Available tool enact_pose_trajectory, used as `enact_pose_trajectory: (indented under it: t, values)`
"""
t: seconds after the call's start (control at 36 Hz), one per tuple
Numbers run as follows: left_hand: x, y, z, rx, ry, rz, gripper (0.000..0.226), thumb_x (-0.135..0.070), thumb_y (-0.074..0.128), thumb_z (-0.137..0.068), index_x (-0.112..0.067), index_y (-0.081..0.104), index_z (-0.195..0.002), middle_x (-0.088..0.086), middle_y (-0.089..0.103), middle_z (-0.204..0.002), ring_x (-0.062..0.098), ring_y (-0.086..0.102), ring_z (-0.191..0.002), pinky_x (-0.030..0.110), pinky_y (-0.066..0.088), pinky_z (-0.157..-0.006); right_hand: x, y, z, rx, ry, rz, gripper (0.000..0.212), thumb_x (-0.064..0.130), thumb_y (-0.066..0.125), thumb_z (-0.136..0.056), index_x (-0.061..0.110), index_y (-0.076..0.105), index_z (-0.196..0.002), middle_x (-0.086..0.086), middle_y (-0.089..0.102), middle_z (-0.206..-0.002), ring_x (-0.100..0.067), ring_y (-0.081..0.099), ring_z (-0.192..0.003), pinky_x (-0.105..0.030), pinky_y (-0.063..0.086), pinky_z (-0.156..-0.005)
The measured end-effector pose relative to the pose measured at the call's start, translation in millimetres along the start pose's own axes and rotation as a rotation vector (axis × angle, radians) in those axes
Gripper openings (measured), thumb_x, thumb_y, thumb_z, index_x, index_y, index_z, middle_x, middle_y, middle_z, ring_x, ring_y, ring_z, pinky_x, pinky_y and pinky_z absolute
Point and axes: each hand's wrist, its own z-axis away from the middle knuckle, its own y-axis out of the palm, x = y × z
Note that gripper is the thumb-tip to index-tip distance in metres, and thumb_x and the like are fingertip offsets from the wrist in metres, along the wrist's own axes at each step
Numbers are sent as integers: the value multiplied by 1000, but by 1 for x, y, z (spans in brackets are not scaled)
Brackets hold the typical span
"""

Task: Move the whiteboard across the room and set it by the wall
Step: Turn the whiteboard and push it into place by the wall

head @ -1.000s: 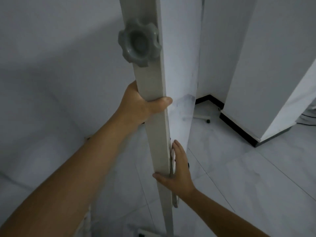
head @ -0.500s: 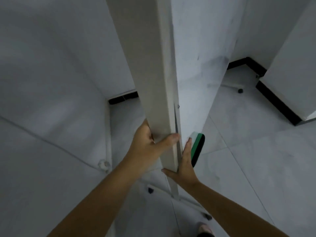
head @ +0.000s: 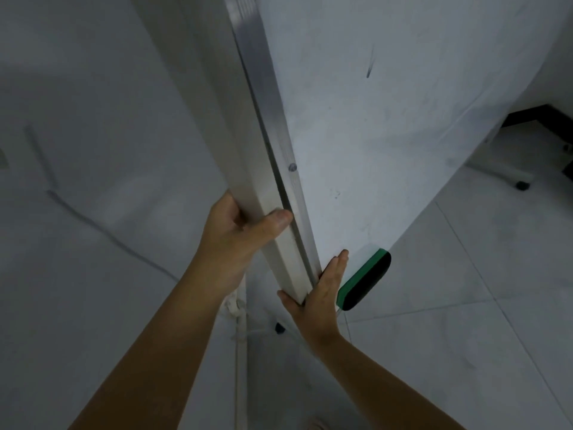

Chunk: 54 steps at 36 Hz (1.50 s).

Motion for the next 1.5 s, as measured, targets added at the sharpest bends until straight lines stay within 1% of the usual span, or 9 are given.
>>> enact_pose_trajectory:
  t: [0.25, 0.47, 0.67, 0.81, 1.03, 1.19, 1.31, 1.42, 1.5]
  values:
    - [12, -100, -63, 65, 28, 35, 35, -29, 64, -45, -25, 59, -80, -19, 72, -68, -3, 65, -73, 10, 51, -64, 32, 109, -39, -57, 15, 45, 90, 66, 33, -81, 22, -23, -137, 15, -32, -147, -9, -19, -138, -24, -12, -113]
    - [40, -122, -81, -225, 171, -109, 39, -11, 76, -59, -37, 50, -74, -32, 64, -63, -8, 60, -69, 6, 49, -63, 41, 160, -60, -84, 26, 134, 92, 62, 35, -82, 15, -22, -137, 7, -33, -148, -15, -17, -139, -31, -8, -115]
    - [49, -112, -71, -294, 191, -104, 30, -29, 68, -53, -36, 51, -77, -27, 65, -68, -5, 62, -71, 10, 50, -66, 22, 94, -50, 255, -37, -194, 85, 65, 42, -77, 39, -11, -138, 36, -20, -144, 4, -8, -137, -8, 1, -110]
    - [108, -90, -52, -494, 104, -134, 47, -18, 76, -56, -32, 50, -93, -18, 63, -86, 2, 61, -82, 7, 49, -66, -32, 39, -54, 81, 408, -220, 70, 43, 55, -81, 11, 27, -136, -9, 30, -146, -13, 28, -133, -18, 24, -109]
    - [229, -58, -17, -657, -240, -191, 63, -7, 75, -63, -34, 38, -107, -20, 48, -98, 16, 50, -106, 18, 43, -93, -141, 37, -113, 118, 1087, -501, 78, 39, 56, -83, 14, 11, -142, -15, 23, -150, -29, 28, -134, -47, 26, -112]
    - [251, -45, -16, -753, -316, -258, 75, -4, 69, -69, -10, 26, -130, -1, 41, -122, 24, 45, -118, 42, 34, -108, -180, 60, -138, 264, 1156, -897, 81, 48, 63, -72, 8, 32, -135, -11, 43, -139, -30, 45, -122, -40, 47, -86]
    - [253, -48, -14, -749, -340, -262, 69, -7, 66, -73, -14, 28, -130, -2, 42, -121, 18, 45, -113, 33, 35, -103, -185, 70, -136, 279, 1112, -992, 105, 56, 80, -45, 8, 41, -130, -13, 49, -135, -31, 48, -121, -40, 54, -81]
    - [250, -62, -11, -716, -374, -325, 56, -6, 63, -76, -9, 35, -125, 7, 49, -121, 21, 50, -105, 31, 38, -96, -171, 80, -129, 233, 1141, -1000, 88, 46, 69, -57, 5, 40, -129, -14, 50, -133, -31, 52, -115, -33, 59, -65]
    - [244, -76, -12, -703, -395, -339, 49, -2, 57, -80, -7, 38, -124, 2, 49, -115, 15, 48, -103, 5, 41, -82, -162, 93, -124, 228, 1148, -1022, 69, 35, 62, -71, 6, 39, -129, -10, 56, -116, -22, 57, -97, -32, 57, -66]
